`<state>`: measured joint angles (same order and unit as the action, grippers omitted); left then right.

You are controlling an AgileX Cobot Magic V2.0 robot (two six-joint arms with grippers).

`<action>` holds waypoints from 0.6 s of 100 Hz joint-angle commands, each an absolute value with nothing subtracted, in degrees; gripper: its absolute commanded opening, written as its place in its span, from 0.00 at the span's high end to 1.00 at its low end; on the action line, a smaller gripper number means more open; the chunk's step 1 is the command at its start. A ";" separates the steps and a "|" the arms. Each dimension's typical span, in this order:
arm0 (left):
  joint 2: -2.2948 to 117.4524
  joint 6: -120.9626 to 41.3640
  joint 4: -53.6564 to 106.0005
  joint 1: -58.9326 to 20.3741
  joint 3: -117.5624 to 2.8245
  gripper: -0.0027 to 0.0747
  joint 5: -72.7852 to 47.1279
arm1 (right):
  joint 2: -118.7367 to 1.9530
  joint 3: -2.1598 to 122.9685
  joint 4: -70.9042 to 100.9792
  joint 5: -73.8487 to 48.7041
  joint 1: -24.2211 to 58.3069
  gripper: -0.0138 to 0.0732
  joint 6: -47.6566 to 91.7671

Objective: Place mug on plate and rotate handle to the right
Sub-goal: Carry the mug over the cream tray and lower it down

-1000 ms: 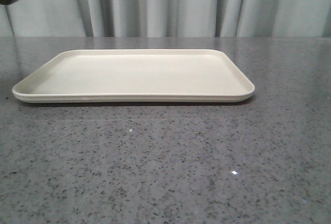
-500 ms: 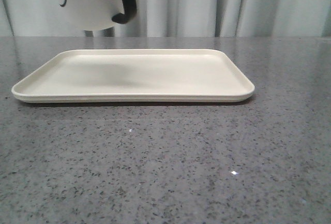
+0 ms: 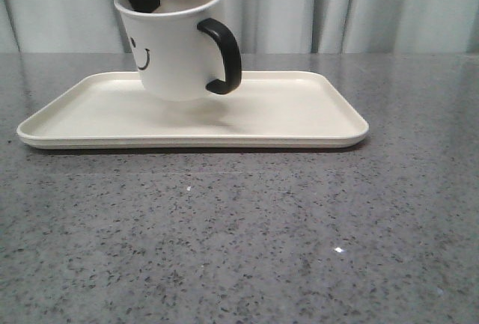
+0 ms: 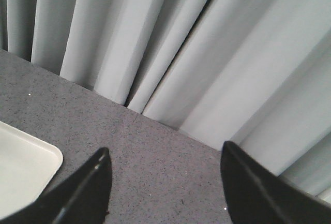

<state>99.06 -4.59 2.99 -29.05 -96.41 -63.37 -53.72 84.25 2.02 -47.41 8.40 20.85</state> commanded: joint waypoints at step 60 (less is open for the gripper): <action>98.57 -4.67 5.13 -29.83 -98.41 0.99 -60.04 | -53.50 85.78 1.58 -43.68 8.29 0.31 21.03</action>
